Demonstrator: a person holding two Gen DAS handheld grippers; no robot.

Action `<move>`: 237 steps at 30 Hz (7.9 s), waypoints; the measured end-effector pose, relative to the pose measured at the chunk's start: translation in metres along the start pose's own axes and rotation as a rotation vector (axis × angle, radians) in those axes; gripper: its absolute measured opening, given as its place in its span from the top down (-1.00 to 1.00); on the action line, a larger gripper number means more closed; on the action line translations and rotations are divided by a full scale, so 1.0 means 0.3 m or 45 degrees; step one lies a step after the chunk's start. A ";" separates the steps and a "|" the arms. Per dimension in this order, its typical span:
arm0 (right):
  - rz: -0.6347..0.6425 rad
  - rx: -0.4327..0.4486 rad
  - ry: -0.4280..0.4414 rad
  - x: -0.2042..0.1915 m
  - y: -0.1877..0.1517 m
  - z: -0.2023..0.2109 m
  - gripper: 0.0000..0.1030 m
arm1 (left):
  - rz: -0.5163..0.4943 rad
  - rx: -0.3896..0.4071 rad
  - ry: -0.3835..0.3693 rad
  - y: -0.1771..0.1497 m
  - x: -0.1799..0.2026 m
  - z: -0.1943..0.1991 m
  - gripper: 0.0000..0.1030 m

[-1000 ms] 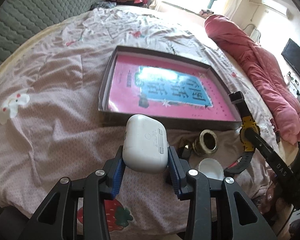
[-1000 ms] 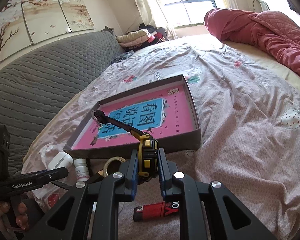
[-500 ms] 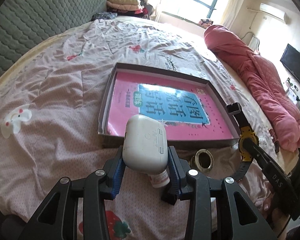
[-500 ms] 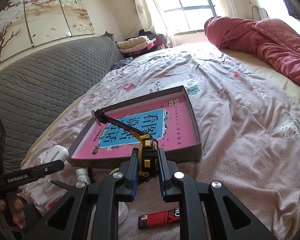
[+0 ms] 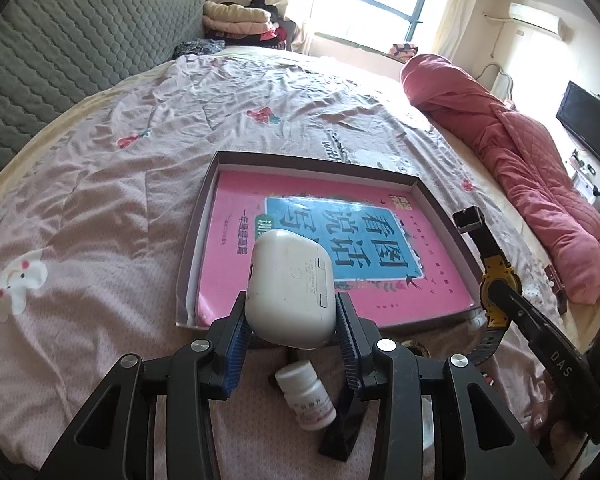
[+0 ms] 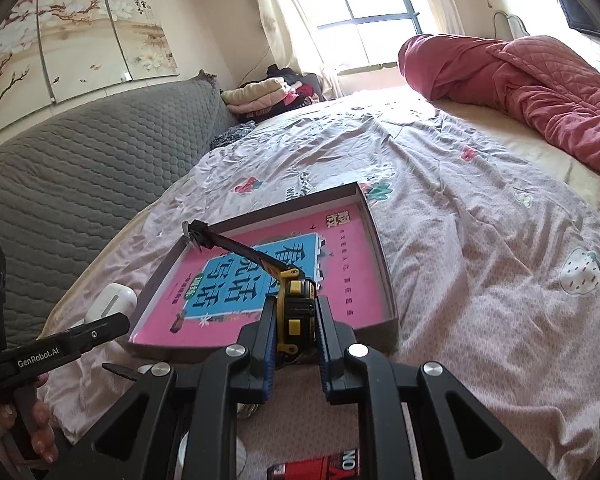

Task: Organize rigid objects
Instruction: 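Carry the earbud case and tape measure over the tray with both tools, then lower the earbud case onto the workbook and open the left tool while the right tool releases the tape measure, then withdraw both open tools from the tray back toward the remaining objects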

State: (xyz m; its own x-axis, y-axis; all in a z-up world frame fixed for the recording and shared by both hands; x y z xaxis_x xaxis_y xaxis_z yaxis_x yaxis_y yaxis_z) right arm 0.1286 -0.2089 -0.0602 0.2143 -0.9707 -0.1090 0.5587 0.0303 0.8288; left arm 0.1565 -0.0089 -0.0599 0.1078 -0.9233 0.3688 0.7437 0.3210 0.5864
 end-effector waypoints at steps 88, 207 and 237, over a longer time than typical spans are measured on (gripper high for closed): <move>0.325 -0.192 -0.372 0.075 0.010 -0.225 0.65 | -0.086 -0.105 0.233 0.020 -0.071 -0.268 0.17; 0.295 -0.003 -0.354 -0.067 -0.039 0.218 -0.19 | -0.054 0.013 0.021 -0.054 -0.028 0.179 -0.36; -0.001 -0.265 -0.258 -0.061 -0.204 0.234 -0.19 | -0.096 -0.074 0.041 -0.167 -0.039 0.222 -0.37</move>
State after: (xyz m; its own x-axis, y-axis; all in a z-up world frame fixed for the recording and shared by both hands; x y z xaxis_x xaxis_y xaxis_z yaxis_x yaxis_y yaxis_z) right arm 0.0343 -0.2096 -0.0705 0.0610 -0.9979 0.0200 0.7157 0.0577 0.6960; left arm 0.0739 -0.0001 -0.0457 0.0704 -0.9509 0.3015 0.7873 0.2386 0.5686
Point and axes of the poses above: each gripper's, at about its wrist camera, not at the fingertips, and z roughly against the way its jaws point, x to its right, y to its top, the point moved 7 cm from there along -z, roughly the way its jaws point, and after that the axes turned 14 degrees about z, right-handed, at the moved point
